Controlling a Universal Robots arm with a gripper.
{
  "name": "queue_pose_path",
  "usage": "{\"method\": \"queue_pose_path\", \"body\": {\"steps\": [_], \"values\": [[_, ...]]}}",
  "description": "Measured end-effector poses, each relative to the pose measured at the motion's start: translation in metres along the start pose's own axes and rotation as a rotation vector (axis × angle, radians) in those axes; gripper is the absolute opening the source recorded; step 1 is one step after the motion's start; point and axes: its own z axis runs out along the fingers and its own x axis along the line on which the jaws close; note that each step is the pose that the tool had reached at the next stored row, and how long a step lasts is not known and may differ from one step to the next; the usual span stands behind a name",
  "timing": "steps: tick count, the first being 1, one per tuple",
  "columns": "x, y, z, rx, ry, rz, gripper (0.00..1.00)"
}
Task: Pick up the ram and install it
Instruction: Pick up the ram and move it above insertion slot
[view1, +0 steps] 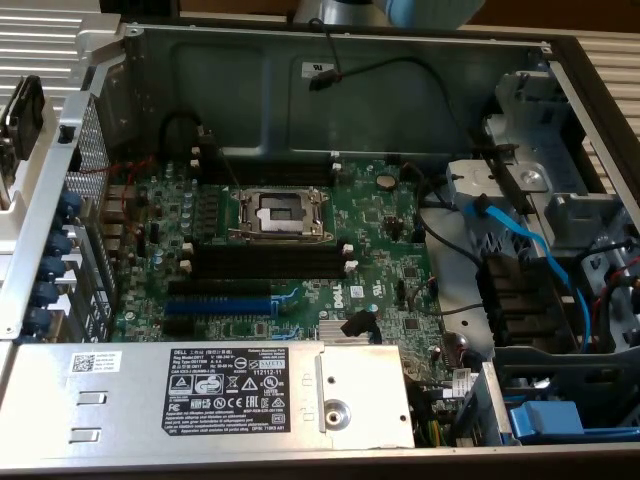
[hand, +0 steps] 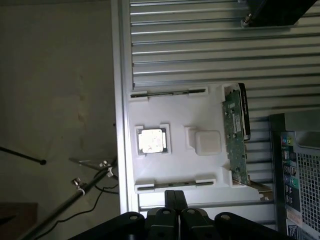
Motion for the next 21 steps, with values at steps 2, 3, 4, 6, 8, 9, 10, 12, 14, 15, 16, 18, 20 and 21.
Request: {"method": "queue_pose_path", "body": {"steps": [2,3,4,6,8,9,10,12,14,15,16,18,20,21], "values": [[-0.0001,0.0000,0.0000,-0.0008,-0.0017,-0.026,0.10],[-0.0001,0.0001,0.0000,-0.0015,-0.0013,-0.046,0.10],[-0.0001,0.0000,0.0001,-0.0020,-0.0011,-0.063,0.10],[0.0000,0.0000,0.0001,-0.0024,0.0003,-0.099,0.10],[0.0000,0.0000,0.0002,-0.0028,0.0016,-0.137,0.10],[0.0000,0.0000,0.0002,-0.0030,0.0023,-0.155,0.10],[0.0000,0.0000,0.0001,-0.0031,0.0032,-0.174,0.10],[0.0000,0.0000,0.0001,-0.0033,0.0047,-0.210,0.10],[0.0000,0.0000,0.0001,-0.0036,0.0062,-0.247,0.10],[-0.0001,0.0000,0.0001,-0.0038,0.0070,-0.264,0.10],[-0.0001,0.0000,0.0001,-0.0039,0.0078,-0.284,0.10],[0.0000,0.0000,0.0001,-0.0042,0.0092,-0.319,0.10],[0.0000,0.0000,0.0001,-0.0045,0.0108,-0.357,0.10],[0.0000,0.0000,0.0001,-0.0046,0.0116,-0.376,0.10]]}}
